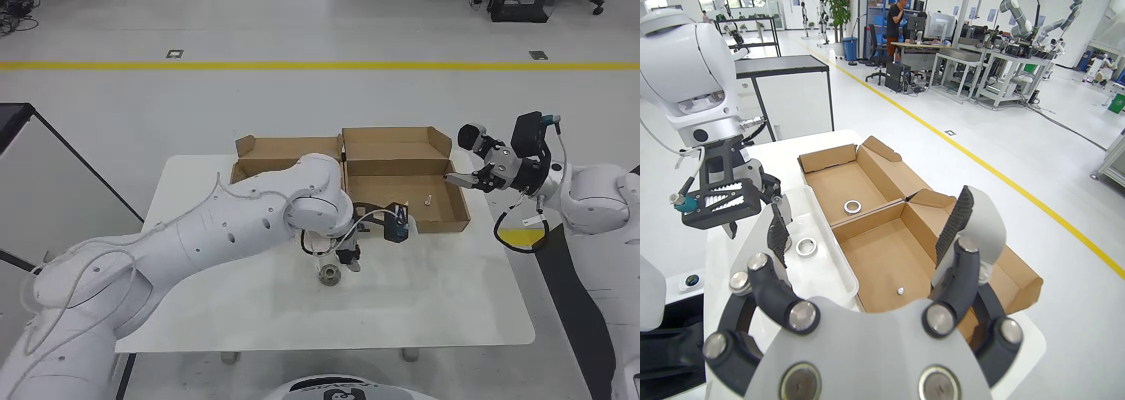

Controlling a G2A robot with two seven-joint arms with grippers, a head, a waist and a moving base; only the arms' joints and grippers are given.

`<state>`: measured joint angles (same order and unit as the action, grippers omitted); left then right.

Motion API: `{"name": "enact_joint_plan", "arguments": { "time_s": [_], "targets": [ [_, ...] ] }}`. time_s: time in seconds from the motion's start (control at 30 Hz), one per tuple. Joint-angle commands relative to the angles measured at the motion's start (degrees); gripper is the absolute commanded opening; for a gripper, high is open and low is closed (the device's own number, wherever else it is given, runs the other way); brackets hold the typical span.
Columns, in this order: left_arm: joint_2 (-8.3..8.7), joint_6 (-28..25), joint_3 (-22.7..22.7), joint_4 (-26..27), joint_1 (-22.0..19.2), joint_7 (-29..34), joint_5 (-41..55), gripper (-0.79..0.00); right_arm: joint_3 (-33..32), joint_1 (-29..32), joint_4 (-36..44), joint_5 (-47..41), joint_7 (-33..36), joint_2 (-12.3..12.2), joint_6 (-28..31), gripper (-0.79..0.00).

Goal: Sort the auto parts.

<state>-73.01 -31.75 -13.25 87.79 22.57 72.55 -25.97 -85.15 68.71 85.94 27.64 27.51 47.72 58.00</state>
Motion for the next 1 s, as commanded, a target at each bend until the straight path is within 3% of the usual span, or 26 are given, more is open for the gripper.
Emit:
{"name": "enact_joint_plan", "arguments": {
  "time_s": [0.0,0.3,0.57,0.97],
  "targets": [
    [-0.15,-0.8,0.7,-0.2,-0.2,-0.8,-0.3,-0.4,0.0,0.0,0.0,0.0,0.0,0.0,0.0,0.0],
    [-1.54,-1.3,3.5,-1.4,0.1,-1.3,-4.7,-0.413,0.0,0.0,0.0,0.0,0.0,0.0,0.0,0.0],
    [-4.13,-2.5,3.5,-3.5,2.6,-2.5,-11.2,-0.413,0.0,0.0,0.0,0.0,0.0,0.0,0.0,0.0],
    [-8.4,-4.2,3.5,-11.4,5.3,-4.2,-19.5,-0.425,0.0,0.0,0.0,0.0,0.0,0.0,0.0,0.0]
  ]
}}
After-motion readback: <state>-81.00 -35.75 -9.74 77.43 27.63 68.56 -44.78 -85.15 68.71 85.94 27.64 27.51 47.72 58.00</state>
